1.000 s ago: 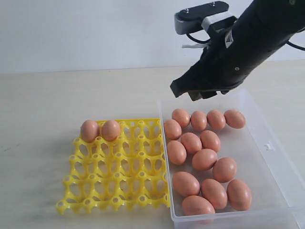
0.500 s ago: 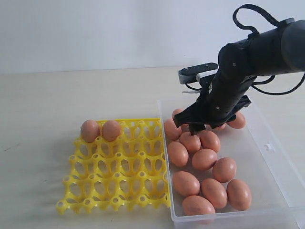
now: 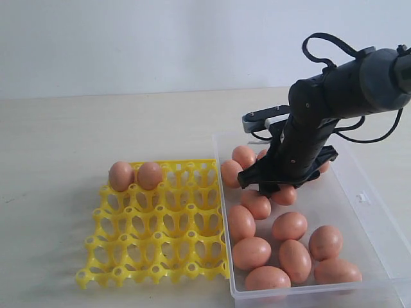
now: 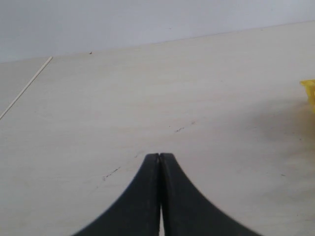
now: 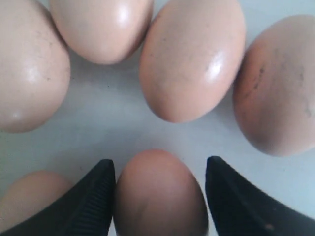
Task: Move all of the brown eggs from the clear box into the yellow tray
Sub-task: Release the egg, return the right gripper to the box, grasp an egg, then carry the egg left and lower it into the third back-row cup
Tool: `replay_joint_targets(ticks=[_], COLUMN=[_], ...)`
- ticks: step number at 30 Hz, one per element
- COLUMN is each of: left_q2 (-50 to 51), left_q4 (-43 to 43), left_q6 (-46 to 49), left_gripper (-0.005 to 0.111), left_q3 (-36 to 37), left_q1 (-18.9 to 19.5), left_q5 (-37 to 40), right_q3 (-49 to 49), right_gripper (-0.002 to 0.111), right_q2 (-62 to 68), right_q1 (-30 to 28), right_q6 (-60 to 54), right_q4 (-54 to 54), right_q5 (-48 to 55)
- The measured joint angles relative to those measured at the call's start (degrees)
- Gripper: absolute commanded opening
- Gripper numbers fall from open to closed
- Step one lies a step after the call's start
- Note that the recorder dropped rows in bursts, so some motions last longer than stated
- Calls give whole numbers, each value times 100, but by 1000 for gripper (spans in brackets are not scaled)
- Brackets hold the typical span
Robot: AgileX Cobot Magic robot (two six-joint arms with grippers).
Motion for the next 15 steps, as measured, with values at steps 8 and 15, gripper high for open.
replay_joint_targets(ticks=[8, 15], left_q2=[0, 0], left_q4=[0, 0], left_q6=[0, 0], left_gripper=[0, 0], left_q3=[0, 0], left_q1=[0, 0], left_q5=[0, 0], right_q3=[0, 0], right_gripper=[1, 0], right_q2=[0, -182], right_q1=[0, 0], right_q6=[-152, -308], right_q4=[0, 0], right_q5=[-12, -47])
